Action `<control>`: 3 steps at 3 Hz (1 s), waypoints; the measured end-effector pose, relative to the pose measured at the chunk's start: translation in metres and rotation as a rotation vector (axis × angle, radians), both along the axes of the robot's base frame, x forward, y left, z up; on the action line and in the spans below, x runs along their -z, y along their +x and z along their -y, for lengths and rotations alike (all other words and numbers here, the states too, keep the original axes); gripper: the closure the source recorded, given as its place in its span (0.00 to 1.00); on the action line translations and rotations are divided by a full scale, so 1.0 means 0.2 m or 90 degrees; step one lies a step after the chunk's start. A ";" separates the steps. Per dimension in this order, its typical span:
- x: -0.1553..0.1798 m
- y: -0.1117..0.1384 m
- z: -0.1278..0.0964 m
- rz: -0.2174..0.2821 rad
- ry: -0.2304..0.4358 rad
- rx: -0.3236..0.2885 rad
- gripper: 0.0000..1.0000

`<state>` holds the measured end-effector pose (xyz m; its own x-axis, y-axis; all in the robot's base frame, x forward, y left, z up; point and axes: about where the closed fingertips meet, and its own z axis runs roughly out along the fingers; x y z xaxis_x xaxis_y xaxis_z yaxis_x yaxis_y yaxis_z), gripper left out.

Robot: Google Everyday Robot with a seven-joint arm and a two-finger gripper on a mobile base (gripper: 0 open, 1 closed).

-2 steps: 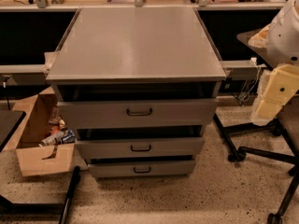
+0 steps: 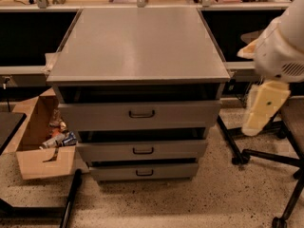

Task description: Open top drawer

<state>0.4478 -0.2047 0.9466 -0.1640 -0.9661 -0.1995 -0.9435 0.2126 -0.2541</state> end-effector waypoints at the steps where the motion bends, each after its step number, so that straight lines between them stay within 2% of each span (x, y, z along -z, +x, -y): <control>1: 0.31 0.07 -0.09 0.000 -0.009 -0.065 0.00; 2: 0.58 0.13 -0.16 -0.007 0.014 -0.119 0.00; 3: 0.58 0.13 -0.16 -0.007 0.014 -0.119 0.00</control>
Offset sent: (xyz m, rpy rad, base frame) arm 0.0356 0.0480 -0.1747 0.0872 0.0421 0.2747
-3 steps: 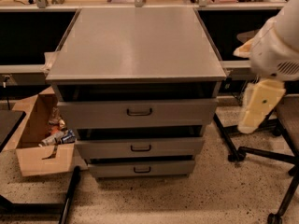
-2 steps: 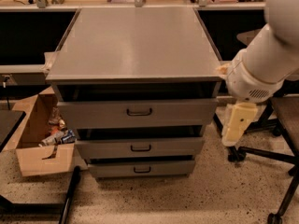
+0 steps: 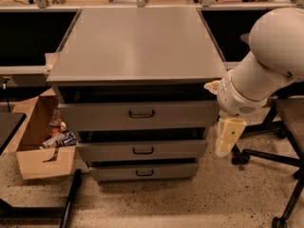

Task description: Open top drawer

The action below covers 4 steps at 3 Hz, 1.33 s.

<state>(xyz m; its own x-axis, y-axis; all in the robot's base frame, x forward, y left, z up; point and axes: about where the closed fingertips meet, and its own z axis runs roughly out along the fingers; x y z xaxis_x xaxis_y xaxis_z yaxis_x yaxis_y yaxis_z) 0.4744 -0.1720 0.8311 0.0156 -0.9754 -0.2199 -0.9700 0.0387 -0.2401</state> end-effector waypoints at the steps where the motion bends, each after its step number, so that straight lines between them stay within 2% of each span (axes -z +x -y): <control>1: 0.06 0.04 0.01 0.001 0.001 -0.003 0.00; 4: 0.48 0.34 0.06 -0.001 0.017 -0.069 0.00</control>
Offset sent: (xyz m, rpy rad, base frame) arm 0.0510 -0.0158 -0.0784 0.0162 -0.0050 0.0734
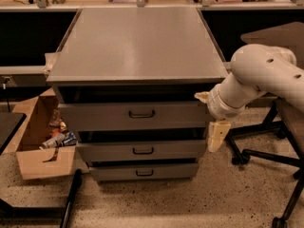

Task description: Open top drawer

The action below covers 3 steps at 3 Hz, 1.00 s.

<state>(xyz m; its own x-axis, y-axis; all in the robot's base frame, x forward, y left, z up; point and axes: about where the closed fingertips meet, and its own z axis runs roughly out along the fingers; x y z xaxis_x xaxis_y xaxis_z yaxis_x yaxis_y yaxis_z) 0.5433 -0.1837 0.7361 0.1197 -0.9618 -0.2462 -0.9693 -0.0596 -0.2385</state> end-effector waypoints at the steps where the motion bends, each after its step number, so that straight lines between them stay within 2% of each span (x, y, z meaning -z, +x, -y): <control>1: 0.12 0.13 0.03 -0.006 -0.008 -0.007 0.00; 2: 0.24 0.30 0.05 -0.014 -0.038 -0.013 0.00; 3: 0.30 0.38 0.04 -0.017 -0.054 -0.017 0.00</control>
Offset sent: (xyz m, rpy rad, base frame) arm 0.0838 -0.0147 -0.0611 -0.0946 0.0250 0.0232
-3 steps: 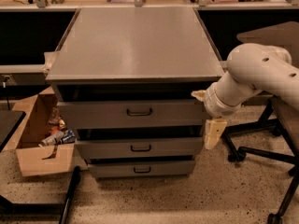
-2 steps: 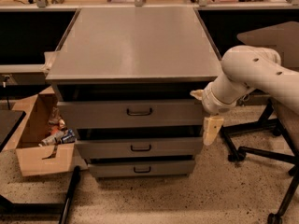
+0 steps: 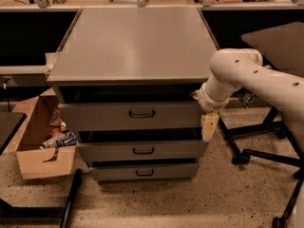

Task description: Open top drawer

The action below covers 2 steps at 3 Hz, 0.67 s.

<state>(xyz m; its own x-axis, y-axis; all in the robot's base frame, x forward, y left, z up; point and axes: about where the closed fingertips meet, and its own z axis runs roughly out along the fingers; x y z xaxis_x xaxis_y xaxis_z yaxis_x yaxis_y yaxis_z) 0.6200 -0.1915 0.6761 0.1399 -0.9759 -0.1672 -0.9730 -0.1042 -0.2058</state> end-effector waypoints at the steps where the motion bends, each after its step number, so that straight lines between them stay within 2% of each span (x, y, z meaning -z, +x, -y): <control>1: 0.07 0.05 -0.03 -0.011 -0.005 -0.005 0.18; 2: 0.13 0.05 -0.03 -0.027 -0.001 -0.006 0.42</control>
Offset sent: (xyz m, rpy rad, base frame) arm 0.0106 0.0064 -0.0403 0.0099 0.0695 0.0063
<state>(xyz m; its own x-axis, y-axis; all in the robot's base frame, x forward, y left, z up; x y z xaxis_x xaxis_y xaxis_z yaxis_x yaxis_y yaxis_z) 0.6300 -0.1851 0.6501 0.1415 -0.9749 -0.1721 -0.9799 -0.1132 -0.1641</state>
